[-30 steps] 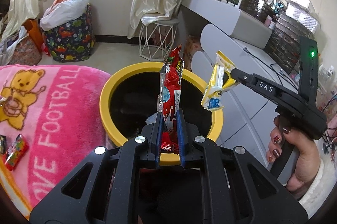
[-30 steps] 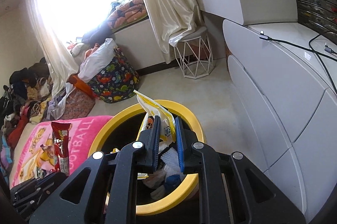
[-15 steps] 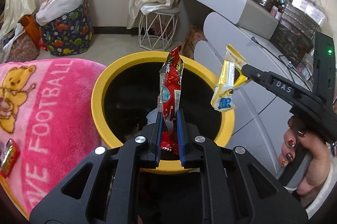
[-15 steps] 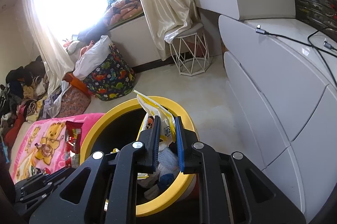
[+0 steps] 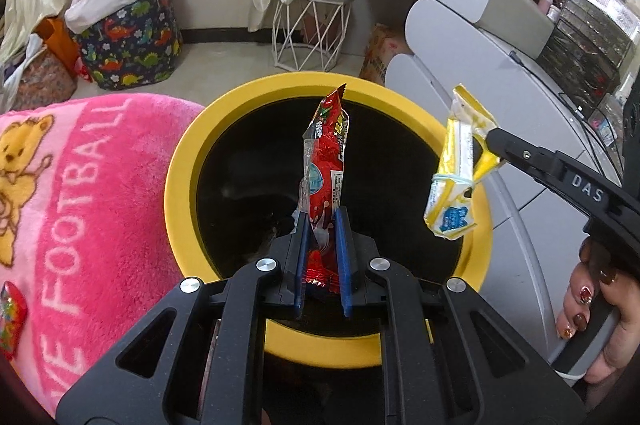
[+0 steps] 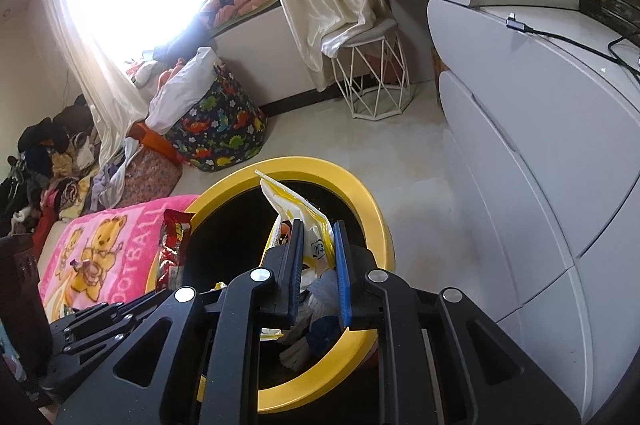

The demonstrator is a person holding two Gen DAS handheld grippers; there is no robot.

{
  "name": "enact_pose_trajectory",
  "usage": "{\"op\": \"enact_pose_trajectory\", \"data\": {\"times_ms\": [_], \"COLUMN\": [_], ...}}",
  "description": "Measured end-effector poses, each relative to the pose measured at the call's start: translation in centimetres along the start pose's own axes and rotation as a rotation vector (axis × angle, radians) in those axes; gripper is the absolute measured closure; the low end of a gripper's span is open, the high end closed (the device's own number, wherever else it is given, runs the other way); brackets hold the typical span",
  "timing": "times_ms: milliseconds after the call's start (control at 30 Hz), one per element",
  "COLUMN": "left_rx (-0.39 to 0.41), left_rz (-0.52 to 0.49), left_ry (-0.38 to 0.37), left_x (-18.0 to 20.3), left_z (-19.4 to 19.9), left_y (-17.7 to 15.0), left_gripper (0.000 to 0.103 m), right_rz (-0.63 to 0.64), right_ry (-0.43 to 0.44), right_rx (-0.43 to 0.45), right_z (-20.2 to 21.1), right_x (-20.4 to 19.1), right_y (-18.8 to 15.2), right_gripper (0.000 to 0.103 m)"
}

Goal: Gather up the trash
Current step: 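Carry the red wrapper and white-yellow bag over the yellow bin, then open both tools to drop the wrapper and bag into the bin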

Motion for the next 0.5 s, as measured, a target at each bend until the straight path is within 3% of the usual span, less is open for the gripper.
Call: {"op": "enact_pose_trajectory", "data": {"times_ms": [500], "left_rx": [-0.029], "left_rz": [0.012], "left_ry": [-0.011], "left_x": [-0.4], "left_z": [-1.2], "left_y": [0.2], "left_gripper": [0.094], "right_rz": [-0.016], "right_ry": [0.022], "right_rx": [-0.023], "right_z": [-0.5], "right_x": [0.1], "right_y": [-0.1], "right_gripper": [0.086]}}
Point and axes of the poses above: each gripper's, at about its wrist camera, not at the fingertips, and z roughly against the way its jaws point, x to its right, y to its top, the point moved 4 cm from there along -z, roughly the way its jaws point, and after that the axes turned 13 degrees about -z, right-handed, at the moved point
